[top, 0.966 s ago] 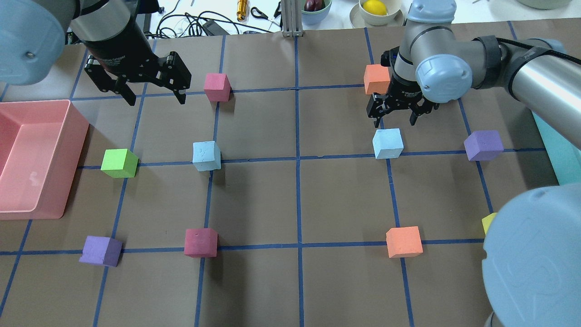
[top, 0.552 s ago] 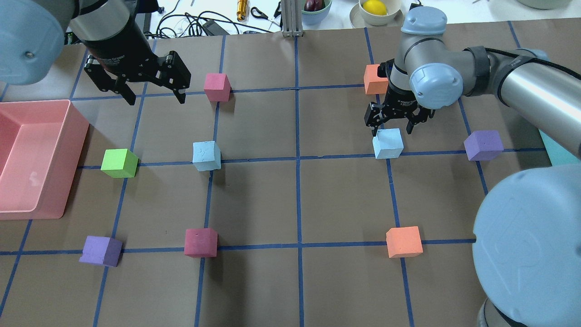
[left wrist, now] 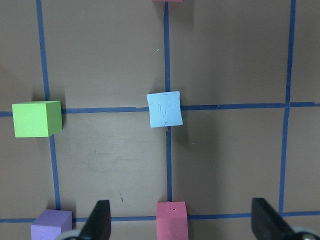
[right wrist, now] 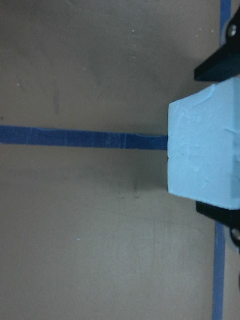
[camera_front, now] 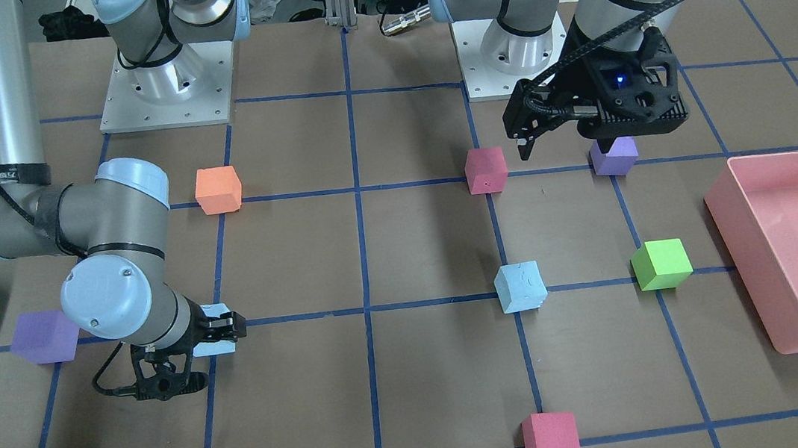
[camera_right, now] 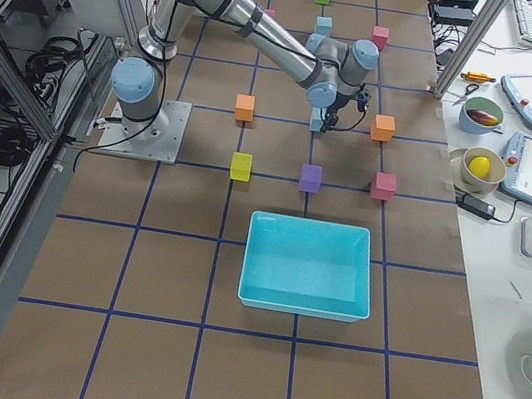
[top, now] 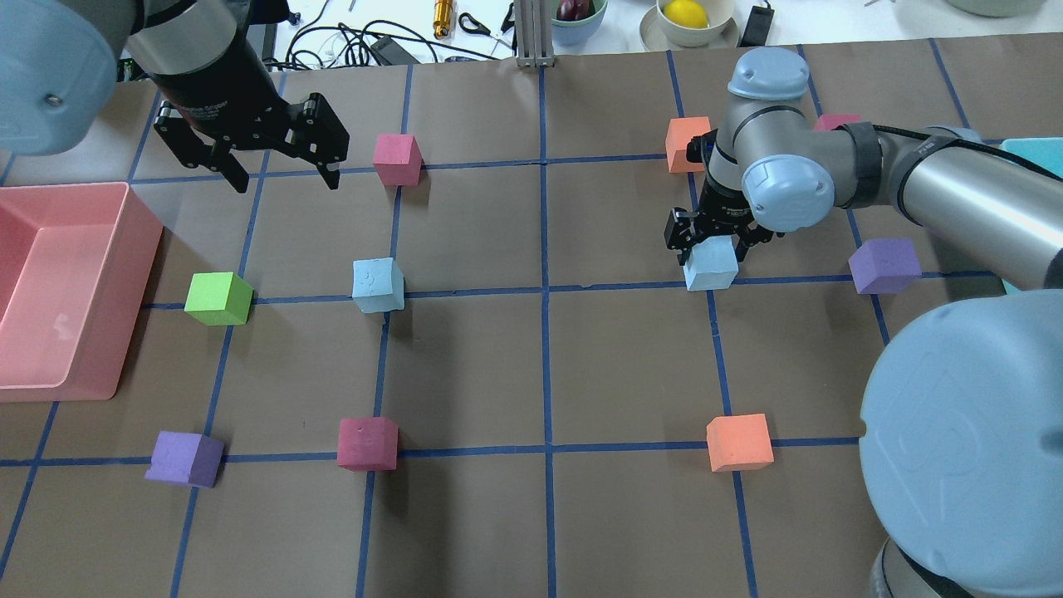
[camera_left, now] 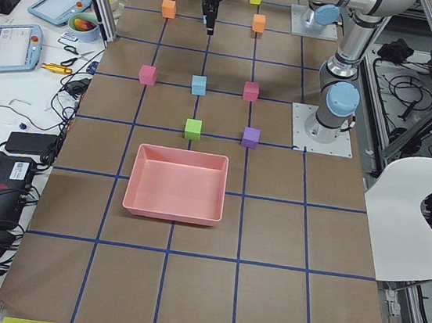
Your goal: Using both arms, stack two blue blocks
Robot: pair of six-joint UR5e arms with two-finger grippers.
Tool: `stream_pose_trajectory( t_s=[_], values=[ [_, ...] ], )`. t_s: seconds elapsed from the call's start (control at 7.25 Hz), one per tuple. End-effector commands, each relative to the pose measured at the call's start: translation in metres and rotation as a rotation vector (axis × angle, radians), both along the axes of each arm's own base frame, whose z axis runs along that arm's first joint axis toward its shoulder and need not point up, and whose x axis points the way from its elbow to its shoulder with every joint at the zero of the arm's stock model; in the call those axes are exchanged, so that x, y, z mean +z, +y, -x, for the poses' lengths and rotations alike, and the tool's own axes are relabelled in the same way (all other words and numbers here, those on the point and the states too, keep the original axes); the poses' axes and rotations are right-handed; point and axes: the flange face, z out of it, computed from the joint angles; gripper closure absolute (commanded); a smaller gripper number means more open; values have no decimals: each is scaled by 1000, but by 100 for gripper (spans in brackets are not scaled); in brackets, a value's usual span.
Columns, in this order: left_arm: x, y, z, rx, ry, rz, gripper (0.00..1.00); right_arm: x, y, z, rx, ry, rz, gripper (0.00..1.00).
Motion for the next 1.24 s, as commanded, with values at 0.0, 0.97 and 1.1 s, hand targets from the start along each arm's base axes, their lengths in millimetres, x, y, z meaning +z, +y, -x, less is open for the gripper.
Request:
stream_pose_trajectory(
  t_s=[0.0,0.97,1.1],
  values=[
    [0,0,0,0,0,1,0,2,-1,-4,-15,-42,20,99],
    [0,0,0,0,0,-1,0,73,96,-192,-167,-63,13,100],
    [0,0,0,0,0,1,0,70,103,-209,-159,-78,48,100]
  ],
)
